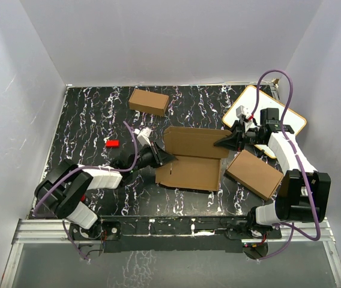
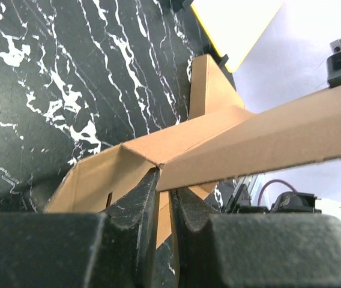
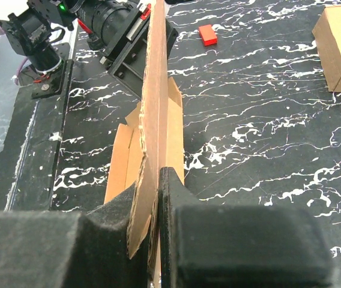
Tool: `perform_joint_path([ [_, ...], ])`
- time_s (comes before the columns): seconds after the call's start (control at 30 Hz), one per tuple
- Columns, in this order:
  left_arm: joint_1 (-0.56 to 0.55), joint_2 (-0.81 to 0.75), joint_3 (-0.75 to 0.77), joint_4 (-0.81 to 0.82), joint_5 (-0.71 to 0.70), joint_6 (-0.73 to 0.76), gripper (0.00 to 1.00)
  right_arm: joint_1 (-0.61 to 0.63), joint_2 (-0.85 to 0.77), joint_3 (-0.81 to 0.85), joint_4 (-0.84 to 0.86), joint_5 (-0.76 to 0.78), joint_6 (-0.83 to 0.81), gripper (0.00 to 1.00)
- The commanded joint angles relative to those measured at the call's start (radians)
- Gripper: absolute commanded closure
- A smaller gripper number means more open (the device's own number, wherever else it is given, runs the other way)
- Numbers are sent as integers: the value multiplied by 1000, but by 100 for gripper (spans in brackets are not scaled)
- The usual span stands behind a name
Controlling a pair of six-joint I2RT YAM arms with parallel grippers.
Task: Fold the paper box
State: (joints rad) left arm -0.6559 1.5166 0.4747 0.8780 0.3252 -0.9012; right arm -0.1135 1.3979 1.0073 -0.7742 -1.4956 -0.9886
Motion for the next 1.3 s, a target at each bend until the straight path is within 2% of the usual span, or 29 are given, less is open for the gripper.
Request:
perform_joint_path([
  [0.0, -22, 32, 2, 186, -79, -59, 89, -4, -31, -18, 73, -130, -19, 92],
  [0.2, -24, -16, 11, 108, -66, 3, 87, -5, -30, -11, 82, -89, -9, 92],
  [0.53, -22, -416, -104, -318, -53, 122, 68, -11, -27, -4, 84, -55, -8, 92],
  [0.67, -24, -547, -110, -515, -39, 83, 63, -11, -26, -7, 84, -52, -9, 92],
  [0.77, -30, -599, -134, -599, -10, -17, 63, -13, -24, -9, 84, -49, -11, 92],
  [0.87, -67, -634, -187, -646, -17, -141, 63, -12, -23, -12, 87, -49, -11, 92],
  [1.07, -202, -713, -253, -683, -207, -285, 64, -12, -20, -17, 94, -44, -11, 92],
  [1.27, -239, -566, -297, -483, -275, -316, 63, -13, -17, -20, 95, -44, -11, 92],
])
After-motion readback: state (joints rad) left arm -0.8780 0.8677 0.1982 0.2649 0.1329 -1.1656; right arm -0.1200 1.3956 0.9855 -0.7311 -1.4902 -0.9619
